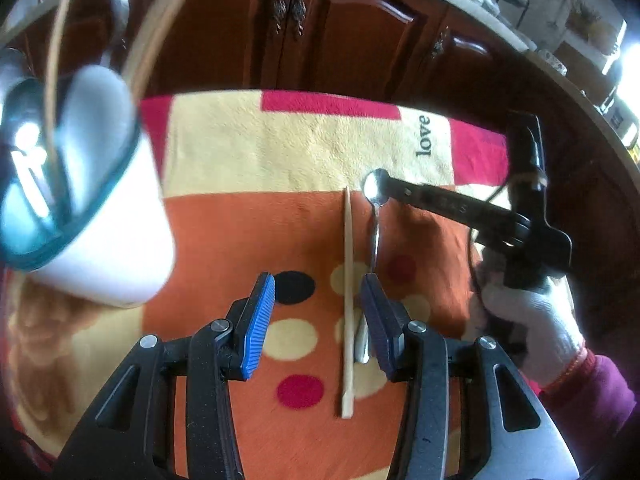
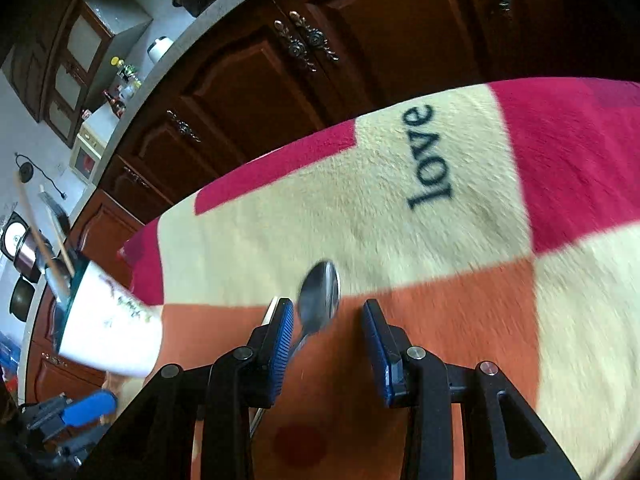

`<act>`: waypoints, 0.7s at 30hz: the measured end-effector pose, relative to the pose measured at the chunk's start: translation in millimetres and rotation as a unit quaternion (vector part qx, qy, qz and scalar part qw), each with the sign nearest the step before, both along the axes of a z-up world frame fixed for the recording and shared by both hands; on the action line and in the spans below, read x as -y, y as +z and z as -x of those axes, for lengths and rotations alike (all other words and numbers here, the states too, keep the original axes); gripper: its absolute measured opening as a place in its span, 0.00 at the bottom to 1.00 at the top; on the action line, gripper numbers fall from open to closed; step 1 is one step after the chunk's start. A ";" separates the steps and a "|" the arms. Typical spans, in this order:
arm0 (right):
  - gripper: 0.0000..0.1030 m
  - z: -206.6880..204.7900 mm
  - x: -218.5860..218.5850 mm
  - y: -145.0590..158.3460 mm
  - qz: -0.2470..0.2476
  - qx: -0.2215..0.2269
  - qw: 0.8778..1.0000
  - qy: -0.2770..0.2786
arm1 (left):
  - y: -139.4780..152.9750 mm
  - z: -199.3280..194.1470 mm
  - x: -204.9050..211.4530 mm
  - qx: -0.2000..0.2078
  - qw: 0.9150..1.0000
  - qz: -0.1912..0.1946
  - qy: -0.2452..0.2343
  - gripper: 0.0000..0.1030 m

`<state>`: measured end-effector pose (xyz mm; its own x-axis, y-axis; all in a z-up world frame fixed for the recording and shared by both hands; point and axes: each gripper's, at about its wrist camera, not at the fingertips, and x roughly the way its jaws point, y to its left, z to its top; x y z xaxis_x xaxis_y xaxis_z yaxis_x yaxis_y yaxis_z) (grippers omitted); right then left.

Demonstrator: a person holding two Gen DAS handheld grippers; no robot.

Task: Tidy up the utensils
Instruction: 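Move both open tools back over the last utensils, then grasp a wooden chopstick with the left tool while the right tool grasps a metal spoon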

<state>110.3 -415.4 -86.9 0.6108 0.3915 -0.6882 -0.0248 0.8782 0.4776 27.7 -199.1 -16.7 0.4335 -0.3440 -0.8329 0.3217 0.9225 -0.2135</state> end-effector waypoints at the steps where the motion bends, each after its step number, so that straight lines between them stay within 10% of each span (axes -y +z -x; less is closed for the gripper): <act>1: 0.29 -4.6 -1.2 -1.1 0.000 0.005 1.000 0.003 | -3.1 -2.6 3.6 -0.003 1.000 -0.001 -0.001 0.43; 5: 0.04 -13.2 -2.0 -6.3 -0.011 0.001 1.000 0.018 | -13.2 -18.2 18.5 -0.012 1.000 -0.009 0.002 0.43; 21: 0.02 35.2 45.5 -12.4 -0.049 -0.025 0.997 0.047 | -50.2 -82.8 59.8 -0.042 0.998 -0.037 0.009 0.42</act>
